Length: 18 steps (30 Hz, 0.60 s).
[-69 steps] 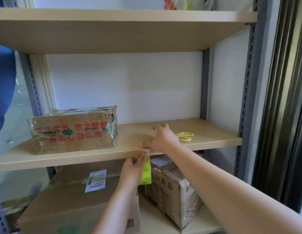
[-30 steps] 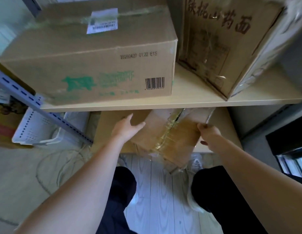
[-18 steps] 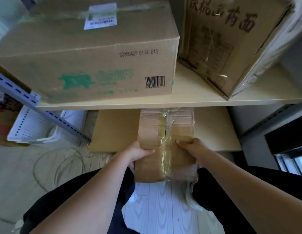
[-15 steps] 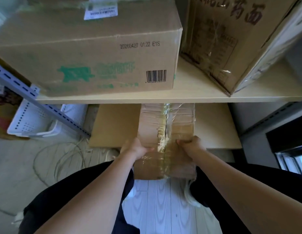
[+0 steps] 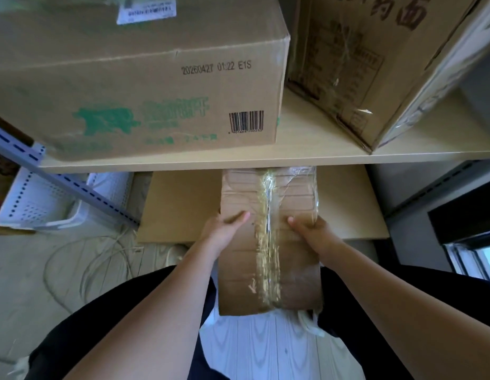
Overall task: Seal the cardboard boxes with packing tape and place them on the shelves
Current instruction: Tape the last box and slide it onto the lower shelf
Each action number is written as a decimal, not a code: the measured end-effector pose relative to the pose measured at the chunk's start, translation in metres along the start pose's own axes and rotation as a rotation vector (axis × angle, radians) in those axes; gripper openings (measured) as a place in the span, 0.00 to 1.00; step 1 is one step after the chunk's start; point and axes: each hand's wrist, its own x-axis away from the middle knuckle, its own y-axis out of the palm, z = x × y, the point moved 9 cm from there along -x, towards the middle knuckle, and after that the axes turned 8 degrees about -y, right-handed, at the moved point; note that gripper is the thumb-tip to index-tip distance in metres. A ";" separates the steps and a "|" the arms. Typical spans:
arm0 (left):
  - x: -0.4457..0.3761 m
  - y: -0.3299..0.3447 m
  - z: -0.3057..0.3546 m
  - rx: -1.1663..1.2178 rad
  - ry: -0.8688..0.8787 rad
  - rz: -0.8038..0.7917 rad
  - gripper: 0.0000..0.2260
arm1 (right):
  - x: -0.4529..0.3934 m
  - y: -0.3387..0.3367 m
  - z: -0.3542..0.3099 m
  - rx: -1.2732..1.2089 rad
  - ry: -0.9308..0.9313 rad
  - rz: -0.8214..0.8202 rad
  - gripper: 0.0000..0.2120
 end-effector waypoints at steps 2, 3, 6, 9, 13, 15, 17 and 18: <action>0.002 0.001 0.000 0.023 0.002 -0.017 0.31 | 0.003 -0.004 0.000 -0.013 0.021 0.019 0.29; 0.003 0.003 0.001 0.046 0.006 -0.036 0.34 | 0.003 -0.006 0.000 -0.030 0.048 0.024 0.25; -0.001 0.005 -0.002 0.070 0.004 0.008 0.41 | 0.002 -0.007 -0.002 -0.016 0.066 0.040 0.19; -0.004 -0.002 -0.011 0.076 -0.025 0.144 0.40 | 0.005 -0.002 -0.002 0.065 0.062 0.080 0.28; 0.000 0.001 -0.003 0.120 0.100 0.218 0.57 | 0.013 0.000 -0.019 0.318 0.037 0.233 0.52; 0.006 0.003 -0.004 0.023 0.109 0.315 0.59 | 0.023 0.004 -0.030 0.587 0.013 0.343 0.50; 0.012 0.001 -0.005 -0.111 0.086 0.433 0.51 | 0.030 0.014 -0.034 0.679 -0.009 0.377 0.48; 0.012 0.000 -0.005 -0.139 0.077 0.452 0.48 | 0.030 0.017 -0.035 0.695 -0.026 0.383 0.48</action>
